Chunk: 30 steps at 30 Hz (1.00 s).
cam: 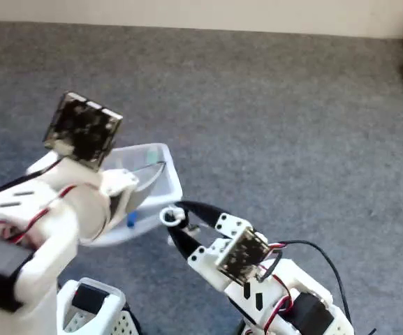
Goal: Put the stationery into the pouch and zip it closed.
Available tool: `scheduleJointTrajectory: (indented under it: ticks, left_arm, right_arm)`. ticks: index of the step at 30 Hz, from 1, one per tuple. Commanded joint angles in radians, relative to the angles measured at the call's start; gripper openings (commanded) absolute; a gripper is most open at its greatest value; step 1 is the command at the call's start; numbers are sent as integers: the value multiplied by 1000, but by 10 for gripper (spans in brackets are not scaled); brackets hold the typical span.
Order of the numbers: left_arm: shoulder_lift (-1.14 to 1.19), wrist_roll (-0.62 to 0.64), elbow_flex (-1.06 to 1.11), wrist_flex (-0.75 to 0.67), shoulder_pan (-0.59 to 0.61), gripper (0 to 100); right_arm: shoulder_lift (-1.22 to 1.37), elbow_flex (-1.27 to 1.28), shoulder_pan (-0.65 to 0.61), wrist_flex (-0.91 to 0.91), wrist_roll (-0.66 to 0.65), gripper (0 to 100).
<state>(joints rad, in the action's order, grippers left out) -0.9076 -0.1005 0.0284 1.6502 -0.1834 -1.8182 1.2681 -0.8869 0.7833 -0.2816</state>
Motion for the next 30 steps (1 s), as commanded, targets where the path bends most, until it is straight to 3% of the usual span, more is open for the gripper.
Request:
scheduleJointTrajectory:
  ticks: [1,7,15,24,30]
  left_arm:
    - [8,9,-110,94,27,263]
    - [-84,8,-65,104,59,263]
    - [-216,-52,125,103,188,263]
    - [-223,-152,326,101,386,263]
    - [-223,-155,455,37,437,263]
  right_arm:
    - [82,-54,7,-133,12,4]
    - [469,-236,77,-271,14,4]
    - [858,-562,116,-269,14,4]
    - [1007,-875,117,85,15,4]
    - [1078,-1050,117,260,15,4]
